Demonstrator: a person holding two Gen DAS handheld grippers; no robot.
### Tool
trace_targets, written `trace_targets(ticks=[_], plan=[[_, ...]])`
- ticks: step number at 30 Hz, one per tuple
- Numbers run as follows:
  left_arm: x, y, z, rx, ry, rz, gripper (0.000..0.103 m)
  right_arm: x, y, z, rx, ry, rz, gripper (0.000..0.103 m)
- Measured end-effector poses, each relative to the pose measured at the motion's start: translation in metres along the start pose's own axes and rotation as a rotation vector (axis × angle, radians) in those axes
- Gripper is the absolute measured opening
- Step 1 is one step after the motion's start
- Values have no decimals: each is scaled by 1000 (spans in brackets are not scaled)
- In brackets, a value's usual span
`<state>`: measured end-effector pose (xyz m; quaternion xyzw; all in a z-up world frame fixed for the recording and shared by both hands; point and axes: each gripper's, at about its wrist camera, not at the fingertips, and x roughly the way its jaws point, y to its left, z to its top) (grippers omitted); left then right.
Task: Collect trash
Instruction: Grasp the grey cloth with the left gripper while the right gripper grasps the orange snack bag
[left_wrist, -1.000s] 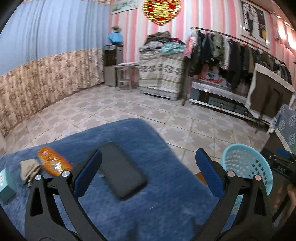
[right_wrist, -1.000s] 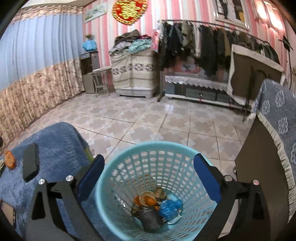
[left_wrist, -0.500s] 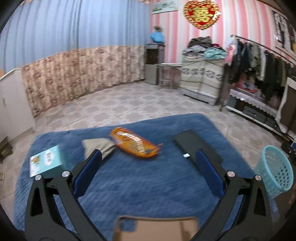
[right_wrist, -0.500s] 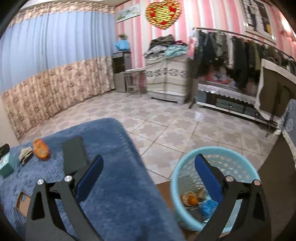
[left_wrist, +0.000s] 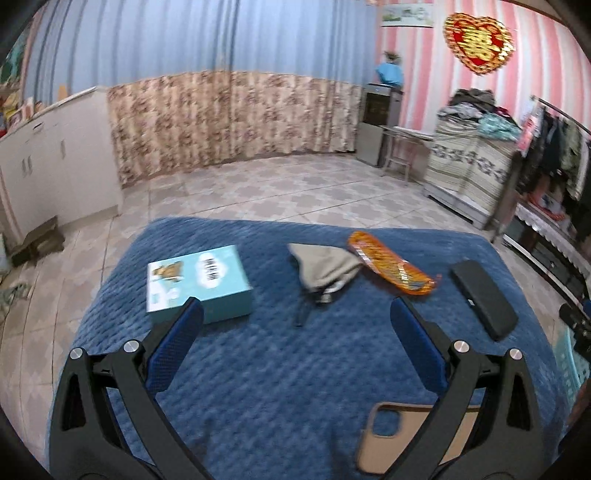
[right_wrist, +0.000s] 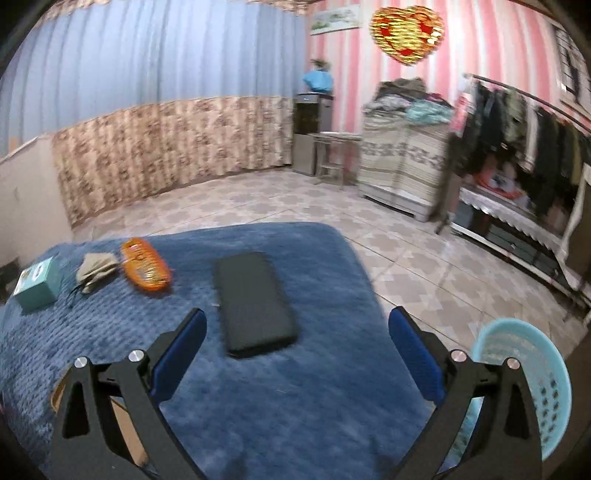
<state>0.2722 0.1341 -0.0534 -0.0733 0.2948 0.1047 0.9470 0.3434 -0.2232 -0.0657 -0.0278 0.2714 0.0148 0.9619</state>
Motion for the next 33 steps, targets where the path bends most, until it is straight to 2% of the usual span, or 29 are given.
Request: trace_targets(ticks=[5, 8, 11, 15, 17, 19, 20, 22, 23, 24, 25, 27, 33], plan=[[11, 16, 1, -23, -1, 62, 98, 34, 48, 9, -56, 34, 105, 97], [20, 23, 4, -80, -4, 120, 98, 67, 73, 15, -95, 77, 157, 97], [31, 23, 8, -110, 0, 118, 98, 96, 94, 24, -124, 107, 207, 97], [50, 21, 6, -103, 23, 115, 98, 133, 114, 31, -165, 179, 249, 93], [54, 20, 1, -94, 28, 124, 98, 149, 123, 31, -176, 207, 273, 87], [59, 18, -3, -73, 32, 131, 98, 162, 127, 30, -174, 242, 296, 73], [61, 16, -4, -60, 35, 134, 98, 172, 129, 27, -169, 271, 315, 70], [65, 13, -5, -40, 32, 133, 98, 181, 133, 21, -174, 298, 330, 52], [66, 11, -6, -37, 25, 130, 98, 184, 136, 15, -178, 318, 349, 48], [67, 9, -6, -36, 22, 122, 98, 185, 137, 11, -183, 313, 351, 42], [70, 6, -7, -33, 29, 110, 98, 182, 137, 10, -188, 299, 356, 29], [78, -2, -6, -26, 41, 104, 98, 174, 133, 11, -177, 260, 371, 19], [111, -30, 7, 16, 65, 93, 98, 133, 89, 22, -140, 180, 330, 18]])
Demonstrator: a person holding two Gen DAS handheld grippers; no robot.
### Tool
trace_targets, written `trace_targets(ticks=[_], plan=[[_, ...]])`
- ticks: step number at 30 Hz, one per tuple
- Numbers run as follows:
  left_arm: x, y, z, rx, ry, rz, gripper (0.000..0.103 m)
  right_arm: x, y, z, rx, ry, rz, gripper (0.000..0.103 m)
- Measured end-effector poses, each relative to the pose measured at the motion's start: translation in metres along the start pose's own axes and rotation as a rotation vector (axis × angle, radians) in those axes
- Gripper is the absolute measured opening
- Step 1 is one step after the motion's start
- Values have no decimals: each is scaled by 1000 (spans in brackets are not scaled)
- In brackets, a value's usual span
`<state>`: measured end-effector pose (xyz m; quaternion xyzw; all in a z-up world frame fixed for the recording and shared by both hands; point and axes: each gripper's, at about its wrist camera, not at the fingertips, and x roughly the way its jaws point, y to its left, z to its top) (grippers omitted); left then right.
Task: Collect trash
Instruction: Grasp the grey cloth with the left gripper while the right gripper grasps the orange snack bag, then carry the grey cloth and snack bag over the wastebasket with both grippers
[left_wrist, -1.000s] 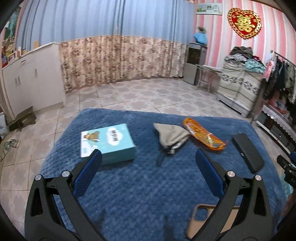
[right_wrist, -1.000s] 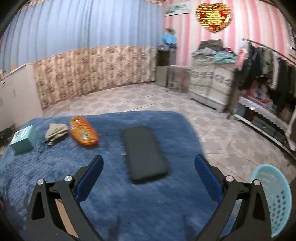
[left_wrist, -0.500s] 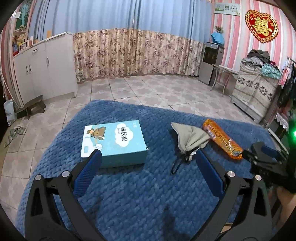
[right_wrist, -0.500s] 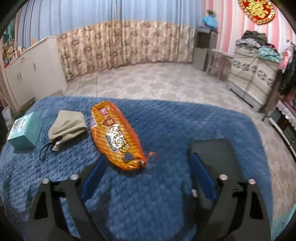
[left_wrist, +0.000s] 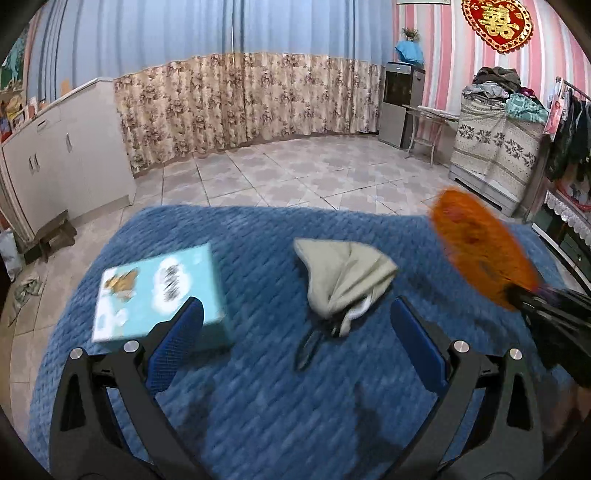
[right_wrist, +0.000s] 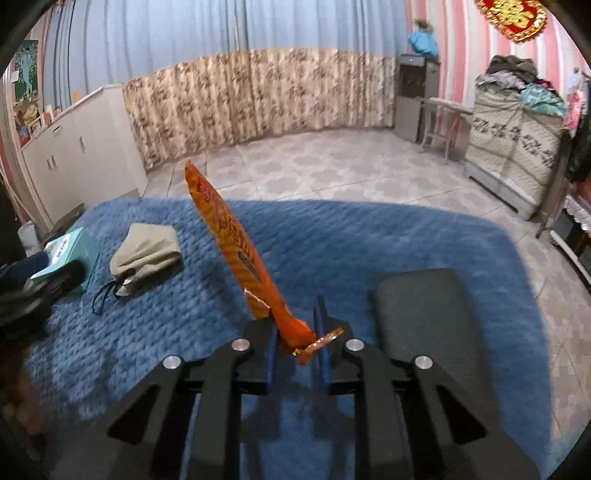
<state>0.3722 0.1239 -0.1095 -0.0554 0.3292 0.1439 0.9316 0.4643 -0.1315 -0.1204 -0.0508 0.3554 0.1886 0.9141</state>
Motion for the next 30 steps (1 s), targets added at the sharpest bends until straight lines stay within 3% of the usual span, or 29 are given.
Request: trace_targets(ticks=[8, 12, 13, 17, 20, 24, 28, 30], plan=[[67, -15, 22, -19, 137, -36, 98, -83, -67, -28, 124, -1, -121, 18], [90, -24, 19, 44, 186, -16, 93, -120, -94, -50, 187, -24, -153, 18], [92, -27, 19, 71, 182, -12, 89, -126, -97, -53, 194, -27, -160, 18], [95, -47, 13, 157, 200, -80, 42, -158, -123, -75, 263, -50, -198, 18], [91, -66, 10, 233, 194, -93, 19, -181, -143, -93, 320, -65, -220, 18], [84, -81, 5, 279, 194, -111, 12, -213, -166, -113, 373, -87, -253, 18], [56, -98, 2, 254, 210, -212, 11, -244, -185, -127, 396, -105, -297, 18], [32, -114, -1, 281, 181, -252, 11, -261, -200, -136, 425, -115, -313, 18]])
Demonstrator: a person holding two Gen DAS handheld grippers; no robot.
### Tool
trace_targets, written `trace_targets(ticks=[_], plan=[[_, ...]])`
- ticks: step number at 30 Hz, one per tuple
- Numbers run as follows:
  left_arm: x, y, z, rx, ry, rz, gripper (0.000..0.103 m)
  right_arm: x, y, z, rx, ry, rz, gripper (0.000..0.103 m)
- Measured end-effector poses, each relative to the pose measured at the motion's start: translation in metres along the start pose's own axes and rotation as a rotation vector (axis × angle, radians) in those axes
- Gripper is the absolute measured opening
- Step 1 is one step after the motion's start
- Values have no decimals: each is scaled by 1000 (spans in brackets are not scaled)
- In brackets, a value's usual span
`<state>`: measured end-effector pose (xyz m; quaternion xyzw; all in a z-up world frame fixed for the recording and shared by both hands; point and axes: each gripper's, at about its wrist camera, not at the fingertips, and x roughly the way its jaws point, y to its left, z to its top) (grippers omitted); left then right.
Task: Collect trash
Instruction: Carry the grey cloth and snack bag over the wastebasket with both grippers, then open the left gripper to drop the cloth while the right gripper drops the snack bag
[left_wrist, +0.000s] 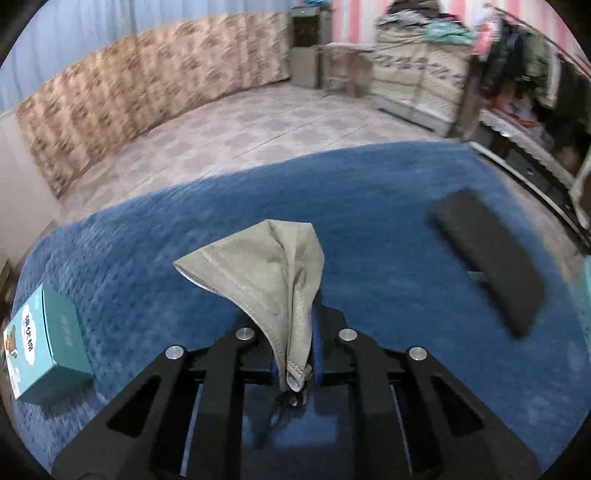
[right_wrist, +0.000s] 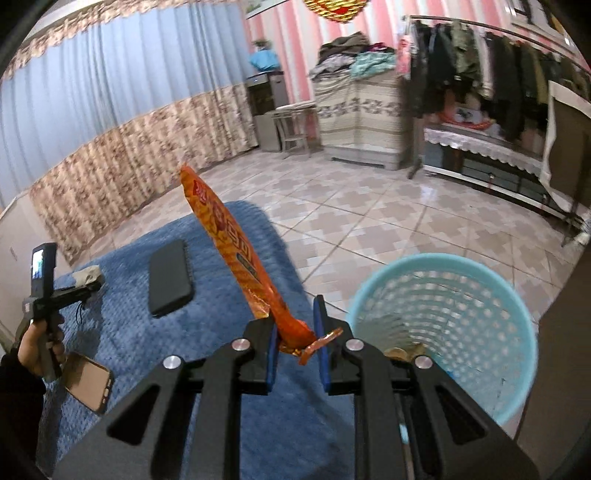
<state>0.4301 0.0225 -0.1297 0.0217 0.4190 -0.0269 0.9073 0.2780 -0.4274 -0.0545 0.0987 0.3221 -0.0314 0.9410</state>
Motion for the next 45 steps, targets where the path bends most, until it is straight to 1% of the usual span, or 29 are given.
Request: trace_targets(ticks=[1, 3, 6, 9, 10, 12, 14, 17, 19, 21, 24, 27, 29, 32, 35, 37, 39, 41, 42, 43, 44, 45], plan=[[-13, -18, 0, 37, -28, -15, 11, -5, -9, -1, 14, -4, -8, 18], [-28, -41, 1, 78, -58, -36, 11, -13, -23, -2, 38, -11, -21, 18], [-55, -87, -1, 125, -91, -124, 11, -23, -36, -6, 58, -21, -52, 18], [-82, -136, -4, 199, -135, -196, 11, -36, -55, -10, 94, -35, -77, 18], [-90, -154, -6, 223, -146, -236, 11, -40, -63, -12, 111, -41, -88, 18], [-100, -189, -11, 258, -152, -304, 11, -46, -75, -14, 137, -43, -100, 18], [-104, -215, -15, 286, -149, -344, 11, -50, -85, -17, 155, -41, -119, 18], [-114, -255, -31, 327, -143, -417, 11, -52, -98, -23, 156, -28, -164, 18], [-120, -281, -39, 360, -150, -456, 11, -52, -107, -28, 178, -22, -173, 18], [-123, -304, -45, 400, -153, -484, 11, -51, -114, -32, 197, -16, -183, 18], [-125, -330, -50, 444, -162, -502, 11, -47, -128, -39, 233, -3, -201, 18], [-128, -365, -52, 477, -155, -569, 11, -43, -141, -45, 254, 12, -227, 18], [-126, -386, -54, 507, -153, -596, 11, -39, -149, -48, 272, 23, -241, 18], [-121, -428, -62, 574, -153, -602, 12, -36, -159, -52, 292, 37, -257, 18], [-116, -458, -69, 611, -146, -625, 12, -34, -170, -57, 307, 49, -276, 18], [-112, -472, -69, 623, -143, -625, 13, -32, -178, -60, 324, 54, -284, 18], [-102, -484, -66, 620, -123, -625, 16, -32, -185, -63, 340, 55, -289, 18], [-93, -493, -62, 618, -108, -608, 27, -32, -190, -65, 349, 53, -289, 18], [-90, -496, -62, 623, -113, -594, 29, -33, -189, -65, 349, 52, -290, 18], [-88, -497, -62, 632, -118, -582, 38, -32, -190, -65, 346, 52, -291, 18], [-87, -497, -61, 635, -121, -571, 52, -32, -189, -64, 342, 51, -293, 18], [-87, -495, -59, 628, -135, -555, 58, -32, -189, -64, 339, 49, -293, 18]])
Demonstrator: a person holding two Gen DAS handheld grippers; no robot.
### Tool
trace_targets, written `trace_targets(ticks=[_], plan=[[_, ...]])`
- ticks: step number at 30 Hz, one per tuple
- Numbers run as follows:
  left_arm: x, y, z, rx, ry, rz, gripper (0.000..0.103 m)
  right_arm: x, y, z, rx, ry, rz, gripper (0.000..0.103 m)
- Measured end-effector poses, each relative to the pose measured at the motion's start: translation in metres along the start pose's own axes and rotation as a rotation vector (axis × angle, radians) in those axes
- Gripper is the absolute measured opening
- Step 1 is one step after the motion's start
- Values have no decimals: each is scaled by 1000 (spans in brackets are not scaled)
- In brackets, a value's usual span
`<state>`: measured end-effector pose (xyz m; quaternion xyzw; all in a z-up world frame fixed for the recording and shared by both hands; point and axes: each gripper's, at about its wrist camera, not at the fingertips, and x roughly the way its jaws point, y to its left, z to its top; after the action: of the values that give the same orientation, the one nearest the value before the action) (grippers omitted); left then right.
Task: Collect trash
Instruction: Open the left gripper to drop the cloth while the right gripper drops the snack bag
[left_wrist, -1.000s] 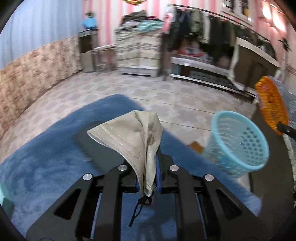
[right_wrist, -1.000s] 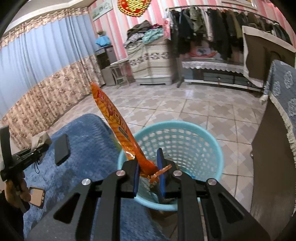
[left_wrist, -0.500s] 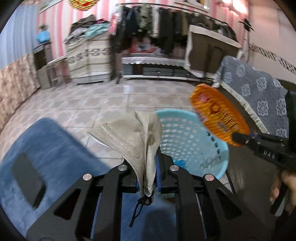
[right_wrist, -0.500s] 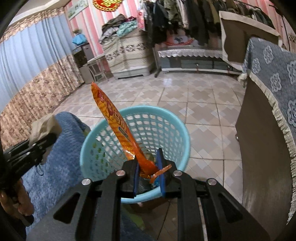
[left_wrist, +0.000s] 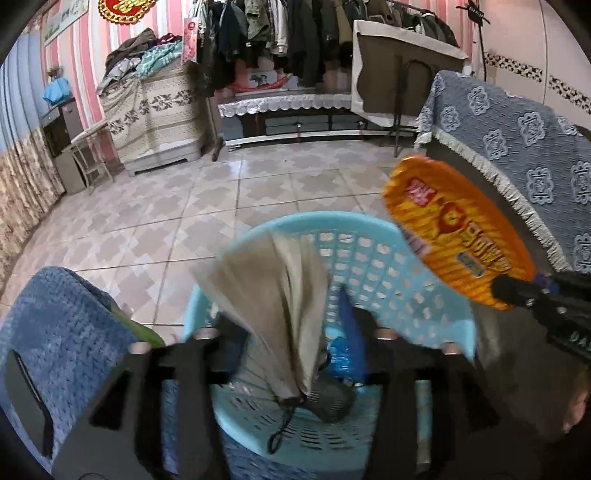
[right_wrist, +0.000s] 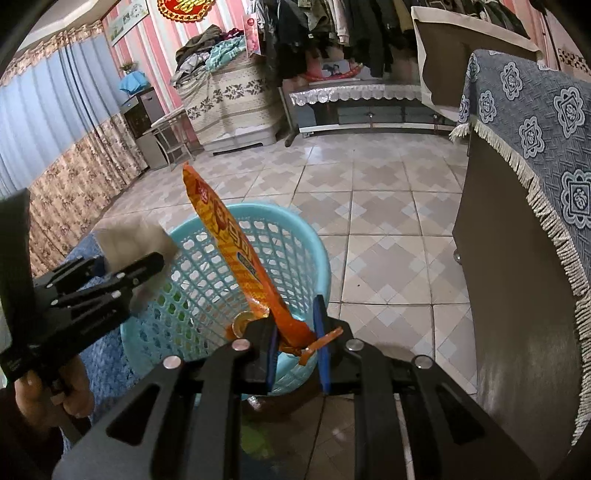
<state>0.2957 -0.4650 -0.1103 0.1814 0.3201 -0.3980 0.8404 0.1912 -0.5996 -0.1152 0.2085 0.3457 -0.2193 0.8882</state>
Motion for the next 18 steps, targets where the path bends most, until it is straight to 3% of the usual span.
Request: trace_targets(ticks=[2, 8, 12, 18], plan=[[-5, 7, 1, -13, -22, 23, 73, 0, 0, 1, 2, -2, 5, 18], [-30, 37, 7, -76, -97, 129, 91, 9, 9, 1, -6, 10, 19, 18], [-59, 63, 12, -131, -169, 199, 98, 24, 21, 5, -12, 28, 31, 18], [-93, 94, 8, -184, -204, 264, 98, 57, 56, 14, -76, 95, 27, 19]])
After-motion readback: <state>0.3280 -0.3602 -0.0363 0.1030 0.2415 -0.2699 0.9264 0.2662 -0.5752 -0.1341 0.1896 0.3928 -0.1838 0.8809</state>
